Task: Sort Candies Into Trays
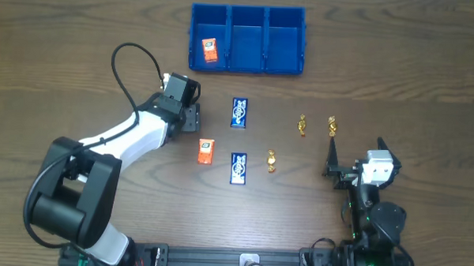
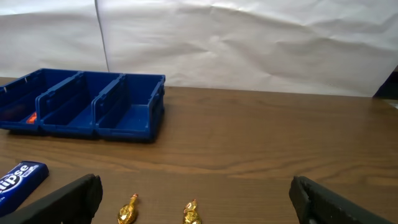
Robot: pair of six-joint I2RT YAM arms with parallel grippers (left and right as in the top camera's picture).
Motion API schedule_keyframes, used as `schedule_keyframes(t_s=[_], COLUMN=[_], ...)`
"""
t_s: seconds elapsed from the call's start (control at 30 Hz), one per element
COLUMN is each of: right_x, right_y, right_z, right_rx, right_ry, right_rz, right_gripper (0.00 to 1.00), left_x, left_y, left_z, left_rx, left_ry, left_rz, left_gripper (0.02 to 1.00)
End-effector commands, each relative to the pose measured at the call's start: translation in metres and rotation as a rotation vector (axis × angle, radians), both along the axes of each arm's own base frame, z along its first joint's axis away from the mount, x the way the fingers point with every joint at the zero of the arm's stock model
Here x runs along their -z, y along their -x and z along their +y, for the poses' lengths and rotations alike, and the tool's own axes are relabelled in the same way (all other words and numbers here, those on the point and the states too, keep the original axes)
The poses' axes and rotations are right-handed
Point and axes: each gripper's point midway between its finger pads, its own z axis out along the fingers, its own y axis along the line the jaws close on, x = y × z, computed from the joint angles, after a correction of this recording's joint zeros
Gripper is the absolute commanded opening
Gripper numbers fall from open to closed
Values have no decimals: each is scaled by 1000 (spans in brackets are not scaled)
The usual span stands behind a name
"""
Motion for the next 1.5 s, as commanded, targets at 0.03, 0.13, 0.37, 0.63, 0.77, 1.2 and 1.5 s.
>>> schedule_keyframes(t_s=[0.03,0.13,0.37,0.63,0.77,1.2,1.5], right_x=[0,0,0,0,0,0,0], right_y=[0,0,0,0,0,0,0], right_z=[0,0,0,0,0,0,0], right_rx=[-1,-1,-1,-1,-1,-1,-1], right_ry=[15,15,15,15,15,15,15], right_rz=[0,0,0,0,0,0,0], right_gripper=[1000,1000,1000,1000,1000,1000,1000], left_x=[-1,0,9,6,-28,-244,-179], left_y=[-7,-7,-4,-5,-18,-137,-178], left_z=[1,3,3,2,-2,-48,-78], left_rx=[12,8,16,17,2,-8,10], left_ry=[9,10,15,18,43,86,105], left_rz=[0,2,31,24,-34,-392,-231], left_gripper=[702,638,514,281,261,244,270])
